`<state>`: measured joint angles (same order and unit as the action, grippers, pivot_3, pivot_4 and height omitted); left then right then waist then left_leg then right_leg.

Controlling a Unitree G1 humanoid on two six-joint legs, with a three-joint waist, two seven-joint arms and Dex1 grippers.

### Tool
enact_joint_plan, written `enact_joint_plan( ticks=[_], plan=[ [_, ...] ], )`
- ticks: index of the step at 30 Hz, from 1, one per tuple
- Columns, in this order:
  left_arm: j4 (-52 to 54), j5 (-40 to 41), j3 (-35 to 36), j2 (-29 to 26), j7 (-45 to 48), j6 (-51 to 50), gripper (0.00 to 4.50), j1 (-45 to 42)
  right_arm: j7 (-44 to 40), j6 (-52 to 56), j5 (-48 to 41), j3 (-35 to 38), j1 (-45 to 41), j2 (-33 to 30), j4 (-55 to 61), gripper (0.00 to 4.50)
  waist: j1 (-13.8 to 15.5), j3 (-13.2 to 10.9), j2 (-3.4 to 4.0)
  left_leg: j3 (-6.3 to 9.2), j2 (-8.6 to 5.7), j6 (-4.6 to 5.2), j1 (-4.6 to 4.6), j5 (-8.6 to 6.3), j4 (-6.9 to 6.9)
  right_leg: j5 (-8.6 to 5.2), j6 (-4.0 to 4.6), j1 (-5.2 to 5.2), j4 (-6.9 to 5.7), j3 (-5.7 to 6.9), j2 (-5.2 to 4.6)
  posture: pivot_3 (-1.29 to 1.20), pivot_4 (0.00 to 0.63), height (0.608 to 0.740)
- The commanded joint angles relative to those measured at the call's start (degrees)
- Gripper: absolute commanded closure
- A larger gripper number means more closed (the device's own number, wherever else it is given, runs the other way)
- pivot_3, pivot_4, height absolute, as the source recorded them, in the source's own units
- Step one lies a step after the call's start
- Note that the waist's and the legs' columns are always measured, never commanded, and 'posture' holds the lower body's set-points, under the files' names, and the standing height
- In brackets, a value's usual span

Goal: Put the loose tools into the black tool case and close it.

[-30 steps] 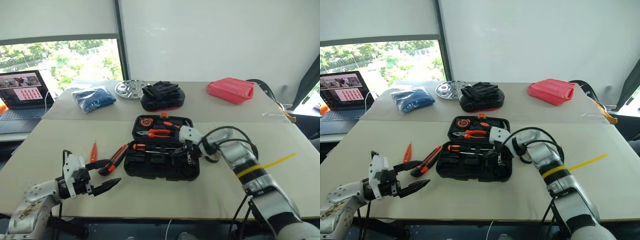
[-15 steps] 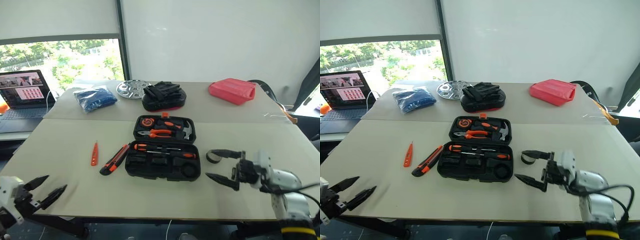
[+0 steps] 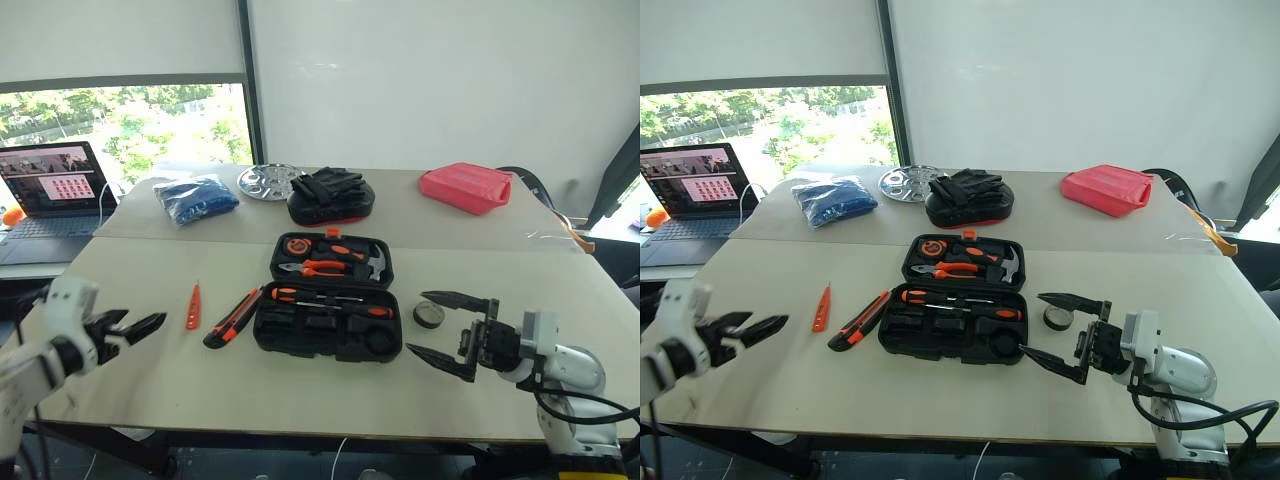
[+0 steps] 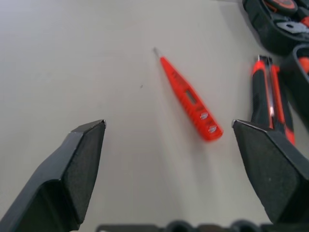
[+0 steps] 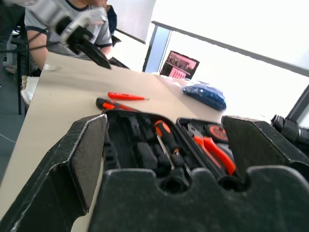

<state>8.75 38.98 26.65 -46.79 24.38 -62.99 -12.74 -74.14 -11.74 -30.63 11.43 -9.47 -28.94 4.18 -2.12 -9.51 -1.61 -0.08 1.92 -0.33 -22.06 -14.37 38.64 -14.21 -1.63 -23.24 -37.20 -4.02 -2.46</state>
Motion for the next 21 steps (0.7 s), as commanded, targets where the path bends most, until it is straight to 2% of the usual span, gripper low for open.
enact_joint_plan(
  ticks=[1, 7, 12, 14, 15, 16, 21],
  plan=[
    [-3.74, -1.97, -4.33, 3.6, -7.93, -10.24, 0.0, -9.24, 0.11, 0.72, -1.07, -1.46, -1.56, -0.38, 0.31, 0.06, -0.05, 0.0, 0.0, 0.05, 0.0, -0.03, -0.06, -0.05, -0.01, 0.0, -0.01, -0.07, 0.0, 0.0, 0.0, 0.0, 0.15, 0.74],
    [-9.96, -7.55, -9.28, 9.0, -13.31, -12.35, 0.0, -15.8, -0.18, 1.13, -1.1, -4.25, -4.88, -0.15, 0.24, 0.06, -0.21, -0.01, 0.0, 0.19, -0.03, -0.09, -0.33, -0.1, -0.02, 0.0, 0.0, -0.38, 0.0, -0.09, -0.06, 0.0, 0.15, 0.74],
    [-11.45, -9.43, -11.72, 11.38, -12.94, -13.91, 0.0, -16.7, 0.55, 2.27, -1.47, -5.86, -6.76, 0.16, 0.87, 0.06, 0.0, 0.0, 0.02, 0.08, -0.08, -0.18, 0.03, -0.04, 0.02, 0.02, 0.03, 0.0, -0.05, -0.02, -0.06, 0.0, 0.15, 0.74],
    [-11.66, -10.11, -13.25, 10.93, -11.87, -13.82, 0.51, -16.45, 0.65, 2.55, -1.61, -6.28, -6.64, 0.07, 1.46, 0.0, 0.06, 0.01, 0.04, 0.04, -0.09, -0.18, 0.12, -0.04, 0.01, 0.01, 0.01, 0.11, -0.02, 0.0, -0.06, 0.0, 0.15, 0.74],
    [-12.12, -10.29, -13.85, 10.47, -10.88, -13.91, 0.62, -16.11, 0.73, 2.77, -1.69, -6.41, -6.46, 0.06, 1.82, 0.0, 0.07, 0.03, 0.06, 0.03, -0.11, -0.18, 0.11, -0.04, 0.02, 0.0, 0.0, 0.11, -0.01, -0.01, -0.07, 0.0, 0.15, 0.74],
    [-12.66, -10.7, -14.08, 10.2, -10.53, -13.84, 1.08, -15.86, 0.74, 2.89, -1.72, -6.5, -6.32, 0.03, 2.06, 0.0, 0.07, 0.04, 0.08, 0.02, -0.12, -0.18, 0.1, -0.04, 0.02, 0.0, -0.01, 0.11, 0.0, -0.02, -0.07, 0.0, 0.15, 0.74],
    [-13.34, -11.64, -12.51, 10.04, -9.61, -13.73, 2.87, -15.33, 0.2, 3.02, -1.72, -6.32, -5.74, -0.52, 2.12, 0.0, 0.17, 0.07, 0.14, 0.03, -0.12, -0.18, 0.07, -0.04, 0.01, -0.02, -0.03, 0.1, 0.02, -0.02, -0.08, 0.0, 0.15, 0.74]
  ],
)
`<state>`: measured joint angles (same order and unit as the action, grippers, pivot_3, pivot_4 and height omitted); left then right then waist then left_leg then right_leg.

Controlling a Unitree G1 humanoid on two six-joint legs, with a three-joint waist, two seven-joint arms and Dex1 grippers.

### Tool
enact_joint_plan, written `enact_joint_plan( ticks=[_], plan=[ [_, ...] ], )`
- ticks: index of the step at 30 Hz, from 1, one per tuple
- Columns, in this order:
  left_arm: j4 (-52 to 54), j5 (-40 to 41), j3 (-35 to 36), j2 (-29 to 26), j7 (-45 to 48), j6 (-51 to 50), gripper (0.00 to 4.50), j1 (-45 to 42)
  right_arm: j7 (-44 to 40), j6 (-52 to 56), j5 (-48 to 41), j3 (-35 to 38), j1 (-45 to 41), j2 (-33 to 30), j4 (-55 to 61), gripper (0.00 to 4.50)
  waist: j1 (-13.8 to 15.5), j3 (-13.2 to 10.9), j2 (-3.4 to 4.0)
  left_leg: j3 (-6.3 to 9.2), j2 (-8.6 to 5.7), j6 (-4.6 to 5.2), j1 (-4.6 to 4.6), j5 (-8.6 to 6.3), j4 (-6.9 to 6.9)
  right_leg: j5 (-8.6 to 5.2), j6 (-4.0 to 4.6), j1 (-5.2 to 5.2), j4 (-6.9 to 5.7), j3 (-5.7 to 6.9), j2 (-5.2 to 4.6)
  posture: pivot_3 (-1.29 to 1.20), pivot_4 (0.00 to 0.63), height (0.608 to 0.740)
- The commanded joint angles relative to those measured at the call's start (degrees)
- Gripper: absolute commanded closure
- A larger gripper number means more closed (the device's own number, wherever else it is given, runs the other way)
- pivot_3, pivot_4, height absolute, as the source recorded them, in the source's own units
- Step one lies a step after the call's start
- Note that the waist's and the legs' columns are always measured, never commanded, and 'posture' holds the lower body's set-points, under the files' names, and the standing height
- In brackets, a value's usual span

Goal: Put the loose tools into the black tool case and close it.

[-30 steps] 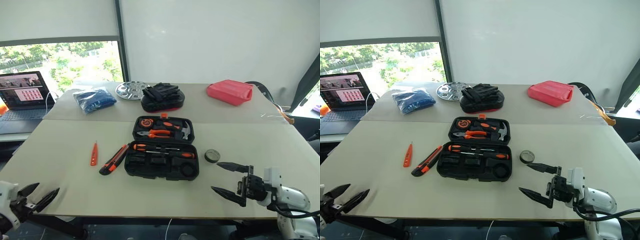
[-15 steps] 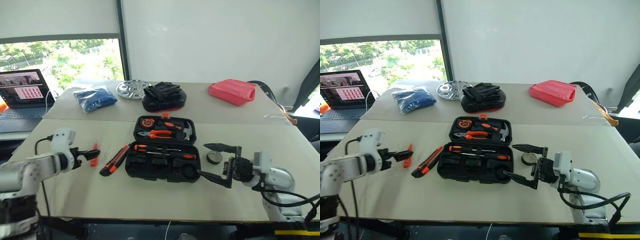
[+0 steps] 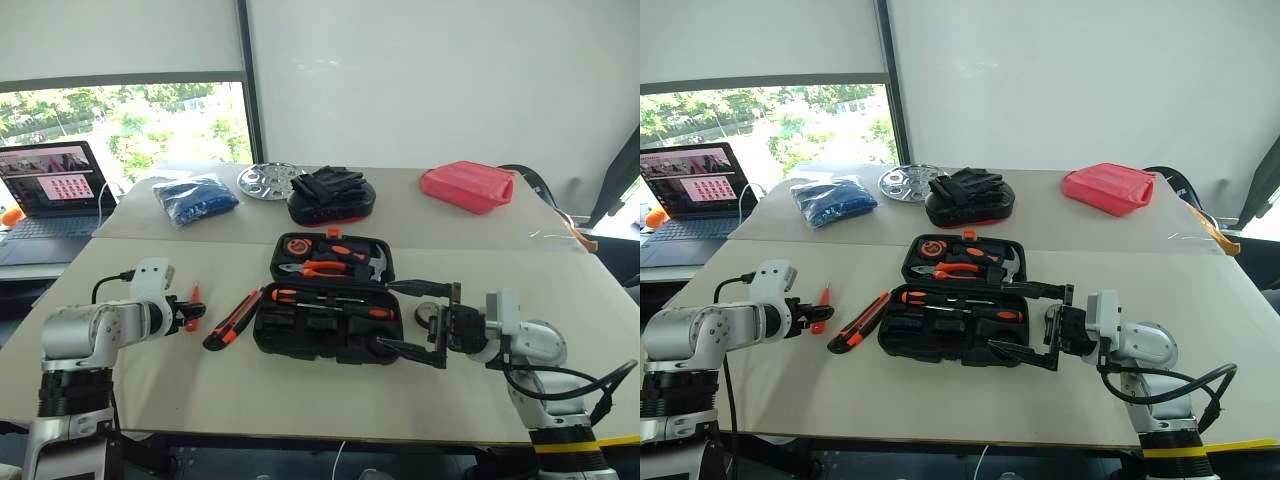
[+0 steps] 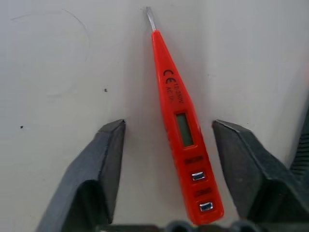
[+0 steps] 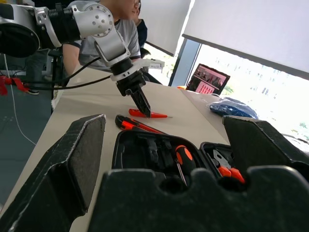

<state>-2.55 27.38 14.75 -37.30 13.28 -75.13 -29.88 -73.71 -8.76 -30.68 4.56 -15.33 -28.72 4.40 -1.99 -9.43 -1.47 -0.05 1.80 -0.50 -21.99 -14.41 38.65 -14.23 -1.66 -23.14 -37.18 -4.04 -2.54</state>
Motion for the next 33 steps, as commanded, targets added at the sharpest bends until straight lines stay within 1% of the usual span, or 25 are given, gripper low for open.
enact_joint_plan(
  ticks=[1, 3, 4, 6, 9, 10, 12, 13, 14, 15, 17, 20, 21, 23, 28, 30, 33],
  plan=[
    [-1.88, -0.29, 0.0, 0.5, 1.58, -1.38, 3.14, 2.12, -0.3, 0.02, -1.64, 0.63, 0.25, -0.85, 1.91, 0.0, 0.05, 0.0, 0.0, 0.0, 0.0, 0.0, 0.0, 0.0, 0.0, 0.0, 0.0, 0.0, 0.01, 0.0, 0.0, 0.0, 0.15, 0.74],
    [-1.5, -0.4, 1.97, 0.22, 1.87, -0.51, 3.91, 2.63, -0.24, -0.01, -1.49, 0.76, 0.4, -1.01, 1.86, 0.0, 0.02, 0.0, 0.0, -0.01, 0.0, 0.0, 0.0, 0.0, 0.0, 0.0, 0.0, 0.0, 0.01, -0.01, 0.0, 0.0, 0.15, 0.74],
    [-1.15, -0.32, 3.4, 0.32, 2.05, 0.78, 4.07, 2.76, -0.22, -0.07, -1.42, 0.82, 0.52, -1.11, 1.9, 0.0, 0.01, 0.0, 0.0, -0.01, 0.01, 0.0, 0.0, 0.0, 0.0, 0.0, 0.0, 0.0, 0.01, -0.01, 0.0, 0.0, 0.15, 0.74],
    [0.11, 0.66, 5.21, -1.12, 4.7, 2.73, 4.07, 3.29, 0.16, -0.05, -1.28, 1.02, 0.85, -1.39, 2.15, 0.0, -0.02, 0.0, 0.0, -0.01, 0.02, 0.0, -0.01, 0.0, 0.0, 0.0, 0.0, -0.02, 0.01, -0.01, 0.0, 0.0, 0.15, 0.74],
    [2.82, 2.33, 7.18, -3.45, 11.91, 10.31, 4.07, 4.64, 0.97, 0.15, -1.32, 1.73, 1.71, -2.07, 2.91, 0.0, -0.19, -0.03, -0.05, 0.0, 0.04, 0.0, -0.07, 0.0, 0.0, 0.0, 0.01, -0.09, 0.0, 0.0, 0.02, 0.0, 0.15, 0.74],
    [4.37, 2.51, 6.24, -5.99, 20.27, 17.98, 4.07, 6.5, 1.58, 0.54, -1.55, 2.73, 2.74, -2.81, 3.65, 0.0, -0.18, -0.06, -0.1, 0.0, 0.05, 0.0, -0.13, 0.0, 0.0, 0.0, 0.01, -0.13, 0.0, 0.01, 0.02, 0.0, 0.15, 0.74],
    [5.7, 2.69, 4.32, -9.31, 32.68, 29.17, 4.07, 8.83, 2.47, 1.27, -1.95, 4.18, 4.37, -4.03, 4.83, 0.0, -0.13, -0.13, -0.22, 0.0, 0.07, -0.01, -0.3, 0.0, -0.01, 0.0, 0.04, -0.29, 0.02, 0.04, 0.03, 0.0, 0.15, 0.74],
    [5.16, 2.19, 2.25, -10.79, 39.6, 35.44, 4.07, 8.91, 2.84, 1.58, -2.04, 5.33, 5.83, -5.01, 5.32, 0.0, -0.05, -0.13, -0.23, -0.01, 0.08, -0.03, -0.36, 0.01, -0.01, 0.0, 0.05, -0.36, 0.02, 0.04, 0.02, 0.0, 0.15, 0.74],
    [4.27, 1.76, 0.88, -11.59, 43.68, 39.33, 4.07, 8.66, 3.12, 1.78, -2.1, 5.98, 6.77, -5.67, 5.62, 0.0, 0.43, -0.13, -0.22, -0.04, 0.07, -0.05, -0.43, 0.02, -0.01, 0.0, 0.06, -0.42, 0.04, 0.04, 0.0, 0.0, 0.15, 0.74],
    [3.1, 1.04, -2.3, -12.25, 49.17, 43.29, 4.07, 6.9, 3.46, 2.04, -2.12, 7.26, 8.51, -6.56, 6.05, 0.0, 0.74, -0.13, -0.21, -0.09, 0.03, -0.05, -0.46, 0.02, -0.01, 0.0, 0.06, -0.43, 0.09, 0.04, -0.07, 0.0, 0.15, 0.74],
    [0.81, 0.14, -7.44, -11.8, 56.26, 48.18, 4.07, 2.45, 4.19, 2.28, -2.1, 9.18, 11.33, -7.77, 6.8, 0.0, 2.05, -0.14, -0.19, -0.14, -0.01, -0.05, -0.43, 0.02, 0.0, -0.01, 0.04, -0.32, 0.17, 0.06, -0.11, 0.0, 0.15, 0.74],
    [-5.63, -8.05, -19.54, -9.34, 66.49, 60.27, 4.07, -6.61, 5.77, 2.22, -1.77, 10.96, 15.34, -8.37, 8.4, 0.0, 2.84, -0.14, -0.2, -0.15, -0.02, -0.03, -0.39, 0.02, 0.14, -0.03, 0.0, -0.17, 0.2, 0.08, -0.02, 0.0, 0.15, 0.74],
    [-8.66, -10.84, -22.84, -7.86, 68.47, 63.93, 4.07, -9.55, 6.43, 2.32, -1.73, 11.11, 16.35, -8.33, 9.16, 0.0, 2.8, -0.14, -0.2, -0.15, -0.02, -0.03, -0.39, 0.02, 0.17, -0.04, -0.02, -0.12, 0.23, 0.09, 0.01, 0.0, 0.15, 0.74],
    [-14.81, -14.87, -27.52, -4.13, 70.0, 67.79, 4.07, -14.68, 7.63, 2.48, -1.71, 10.87, 17.91, -8.08, 10.98, 0.0, 2.66, -0.14, -0.21, -0.17, -0.02, -0.01, -0.4, 0.02, 0.2, -0.05, -0.05, -0.09, 0.28, 0.03, 0.06, 0.0, 0.15, 0.74],
    [-28.12, -22.77, -34.25, 2.47, 71.71, 77.19, 4.07, -22.83, 10.47, 3.36, -1.93, 10.25, 20.02, -7.55, 14.84, 0.0, 0.91, -0.16, -0.24, -0.14, 0.02, 0.14, -0.45, -0.06, 0.2, -0.05, -0.07, -0.17, 0.23, -0.06, 0.16, 0.0, 0.15, 0.74],
    [-32.51, -26.17, -36.41, 3.95, 71.16, 79.77, 4.07, -25.01, 11.59, 3.68, -2.07, 10.16, 20.86, -7.36, 16.47, 0.0, 0.69, -0.17, -0.24, -0.1, 0.02, 0.2, -0.46, -0.09, 0.2, -0.06, -0.08, -0.18, 0.23, -0.04, 0.18, 0.0, 0.15, 0.74],
    [-37.66, -29.02, -37.53, 5.65, 70.17, 82.61, 4.07, -27.36, 13.11, 4.06, -2.26, 10.19, 21.87, -7.14, 18.42, 0.0, 0.58, -0.18, -0.26, -0.08, 0.0, 0.25, -0.49, -0.12, 0.21, -0.08, -0.12, -0.19, 0.24, -0.06, 0.17, 0.0, 0.15, 0.74]
  ],
)
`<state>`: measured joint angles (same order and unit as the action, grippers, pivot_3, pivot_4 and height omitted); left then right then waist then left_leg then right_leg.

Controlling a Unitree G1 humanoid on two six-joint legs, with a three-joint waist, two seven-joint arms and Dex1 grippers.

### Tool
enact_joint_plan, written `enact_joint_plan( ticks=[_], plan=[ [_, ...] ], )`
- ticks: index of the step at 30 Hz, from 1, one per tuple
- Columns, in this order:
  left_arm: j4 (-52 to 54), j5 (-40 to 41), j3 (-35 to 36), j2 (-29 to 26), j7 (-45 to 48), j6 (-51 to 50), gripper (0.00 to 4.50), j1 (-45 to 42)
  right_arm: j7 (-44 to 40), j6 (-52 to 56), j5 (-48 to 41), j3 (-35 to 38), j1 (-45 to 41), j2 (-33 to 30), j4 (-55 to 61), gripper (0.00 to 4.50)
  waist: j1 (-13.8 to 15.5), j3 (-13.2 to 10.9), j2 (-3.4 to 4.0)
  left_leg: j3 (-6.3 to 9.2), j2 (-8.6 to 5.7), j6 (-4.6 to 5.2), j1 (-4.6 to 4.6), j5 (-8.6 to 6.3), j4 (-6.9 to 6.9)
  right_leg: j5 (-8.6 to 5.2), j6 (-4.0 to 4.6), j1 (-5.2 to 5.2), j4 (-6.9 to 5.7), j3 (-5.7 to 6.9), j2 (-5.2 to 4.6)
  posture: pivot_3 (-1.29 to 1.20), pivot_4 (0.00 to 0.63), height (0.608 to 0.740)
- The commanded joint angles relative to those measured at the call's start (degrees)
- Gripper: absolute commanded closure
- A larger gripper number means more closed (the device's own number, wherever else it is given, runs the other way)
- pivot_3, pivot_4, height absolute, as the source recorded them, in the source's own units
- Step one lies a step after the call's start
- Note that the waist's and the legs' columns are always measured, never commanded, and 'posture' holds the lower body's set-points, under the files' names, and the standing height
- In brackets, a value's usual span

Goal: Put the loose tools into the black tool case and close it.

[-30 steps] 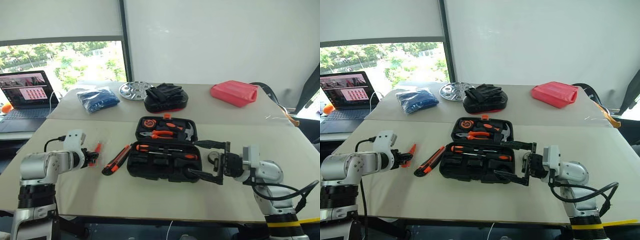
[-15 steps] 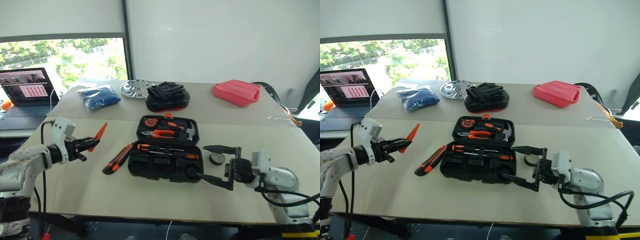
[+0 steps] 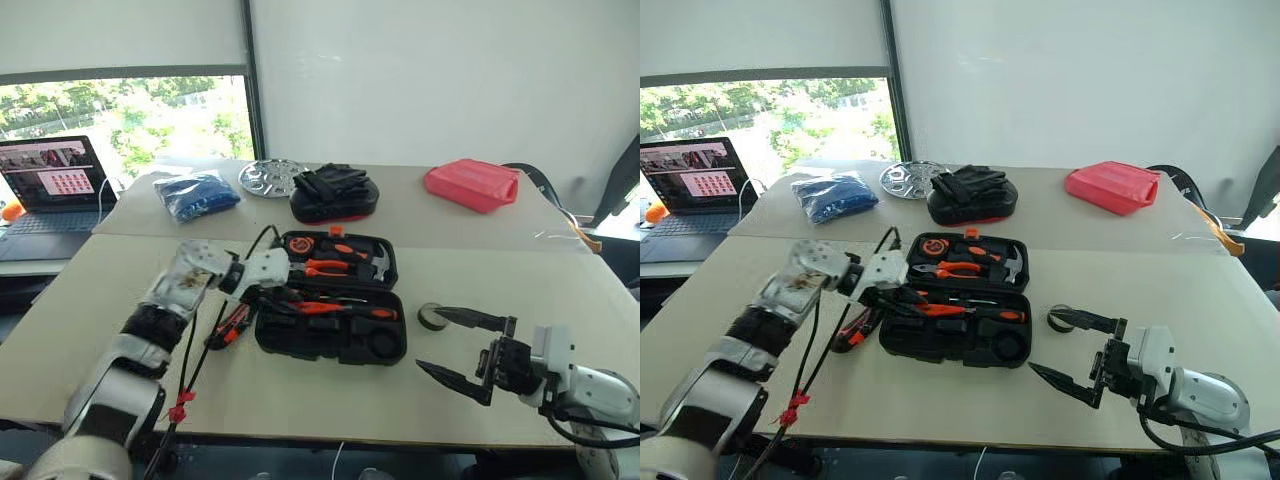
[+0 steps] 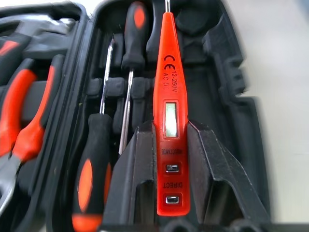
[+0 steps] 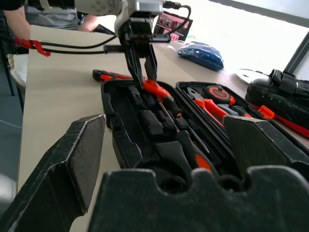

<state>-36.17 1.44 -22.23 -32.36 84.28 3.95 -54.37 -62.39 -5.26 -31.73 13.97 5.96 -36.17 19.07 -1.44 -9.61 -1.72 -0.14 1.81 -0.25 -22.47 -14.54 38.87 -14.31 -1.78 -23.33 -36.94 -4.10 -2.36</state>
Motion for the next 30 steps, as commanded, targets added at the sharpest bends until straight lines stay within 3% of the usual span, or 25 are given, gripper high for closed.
enact_joint_plan(
  ticks=[1, 14, 30],
  plan=[
    [-5.3, -3.57, -0.43, 1.18, -1.2, 4.08, 4.07, -3.42, 2.16, 0.7, -1.23, 0.78, 0.78, 0.35, 4.16, 0.0, 0.13, 0.0, -0.01, 0.0, 0.0, 0.0, -0.02, 0.0, 0.01, 0.0, 0.0, -0.01, 0.0, 0.0, 0.0, 0.0, 0.15, 0.74],
    [-8.49, -9.19, -1.52, 2.27, -0.2, 2.32, 4.07, -5.41, 4.04, 0.75, -0.77, 0.3, 2.13, 0.59, 5.52, 0.0, 0.37, 0.0, -0.01, 0.01, -0.01, 0.0, 0.0, 0.0, 0.08, -0.03, -0.05, 0.01, -0.08, 0.02, -0.02, 0.0, 0.15, 0.74],
    [6.13, -14.86, -3.62, -2.1, -0.85, -12.5, 4.07, -2.3, 3.25, 0.1, -0.75, -0.65, 2.19, 0.8, 4.74, 0.0, -0.06, 0.0, 0.0, 0.03, 0.02, 0.0, 0.1, 0.0, 0.07, -0.13, -0.22, 0.06, -0.16, -0.01, 0.02, 0.0, 0.15, 0.74]
  ],
)
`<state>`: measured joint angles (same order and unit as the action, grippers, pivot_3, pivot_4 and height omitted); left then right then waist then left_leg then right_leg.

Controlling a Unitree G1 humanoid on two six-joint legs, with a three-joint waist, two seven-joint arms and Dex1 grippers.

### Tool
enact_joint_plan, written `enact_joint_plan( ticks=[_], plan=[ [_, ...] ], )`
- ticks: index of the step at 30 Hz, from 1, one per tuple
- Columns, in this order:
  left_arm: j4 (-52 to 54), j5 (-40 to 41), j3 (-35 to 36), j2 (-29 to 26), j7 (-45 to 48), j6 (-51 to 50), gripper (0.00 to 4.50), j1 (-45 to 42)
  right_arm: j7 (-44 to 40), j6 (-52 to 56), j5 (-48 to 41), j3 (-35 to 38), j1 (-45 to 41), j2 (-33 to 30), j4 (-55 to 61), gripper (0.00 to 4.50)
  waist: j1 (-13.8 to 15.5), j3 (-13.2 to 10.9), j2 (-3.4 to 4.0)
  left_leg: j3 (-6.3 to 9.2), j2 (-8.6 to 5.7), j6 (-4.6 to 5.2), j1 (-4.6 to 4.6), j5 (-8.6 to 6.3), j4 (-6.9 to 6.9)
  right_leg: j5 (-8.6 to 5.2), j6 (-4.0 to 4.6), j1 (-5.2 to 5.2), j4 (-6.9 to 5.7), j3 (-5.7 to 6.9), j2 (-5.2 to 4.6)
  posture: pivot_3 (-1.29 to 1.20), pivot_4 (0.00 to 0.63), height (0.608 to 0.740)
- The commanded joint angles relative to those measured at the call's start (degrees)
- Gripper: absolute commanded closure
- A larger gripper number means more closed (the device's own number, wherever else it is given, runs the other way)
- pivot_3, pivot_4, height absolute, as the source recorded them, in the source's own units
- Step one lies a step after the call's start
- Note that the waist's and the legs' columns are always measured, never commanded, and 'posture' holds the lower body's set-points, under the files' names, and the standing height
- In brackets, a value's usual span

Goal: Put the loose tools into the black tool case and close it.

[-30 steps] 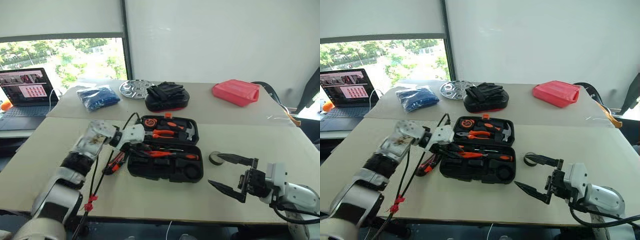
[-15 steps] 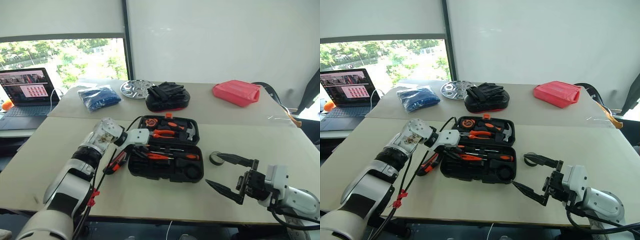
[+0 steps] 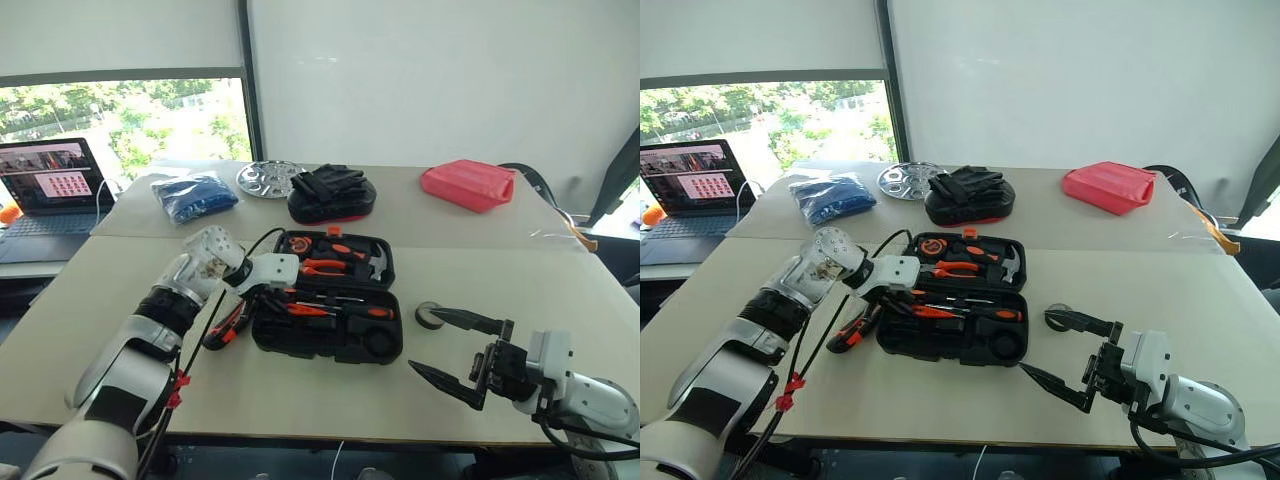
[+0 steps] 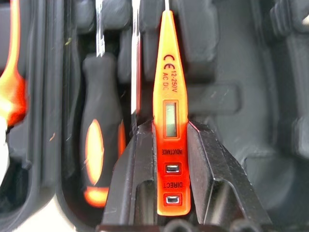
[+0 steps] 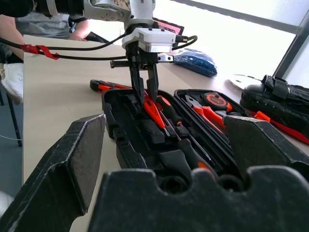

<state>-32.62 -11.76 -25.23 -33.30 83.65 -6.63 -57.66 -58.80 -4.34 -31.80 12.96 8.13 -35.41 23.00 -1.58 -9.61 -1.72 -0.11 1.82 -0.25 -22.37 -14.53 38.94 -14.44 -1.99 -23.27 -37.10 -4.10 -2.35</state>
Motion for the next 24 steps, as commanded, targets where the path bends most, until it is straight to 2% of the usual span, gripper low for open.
enact_joint_plan(
  ticks=[1, 9, 24],
  plan=[
    [3.26, -1.56, -0.65, -1.29, 0.06, -2.37, 4.07, 1.2, -0.36, -0.81, -0.66, 0.29, 0.0, 0.06, 0.76, 0.0, 0.1, 0.0, 0.0, 0.0, 0.0, 0.0, -0.01, 0.0, 0.0, 0.0, 0.0, 0.0, 0.0, 0.0, 0.0, 0.0, 0.15, 0.74],
    [7.21, 1.7, 0.29, 0.45, 1.55, -5.15, 4.07, 3.68, -0.38, -0.77, -0.51, -0.3, -0.41, 0.08, 0.27, 0.0, 0.23, 0.0, 0.0, -0.01, 0.0, 0.01, -0.02, -0.01, -0.01, 0.08, 0.15, 0.0, 0.03, -0.01, -0.01, 0.0, 0.15, 0.74],
    [11.34, 1.67, -0.3, 2.69, 1.19, -12.59, 4.07, 3.37, -0.5, -0.65, -0.33, -1.26, -0.38, 0.07, 0.11, 0.0, 0.79, 0.0, 0.0, -0.01, -0.02, 0.02, -0.04, -0.01, 0.0, 0.07, 0.14, 0.01, 0.05, -0.01, -0.02, 0.0, 0.15, 0.74]
  ],
)
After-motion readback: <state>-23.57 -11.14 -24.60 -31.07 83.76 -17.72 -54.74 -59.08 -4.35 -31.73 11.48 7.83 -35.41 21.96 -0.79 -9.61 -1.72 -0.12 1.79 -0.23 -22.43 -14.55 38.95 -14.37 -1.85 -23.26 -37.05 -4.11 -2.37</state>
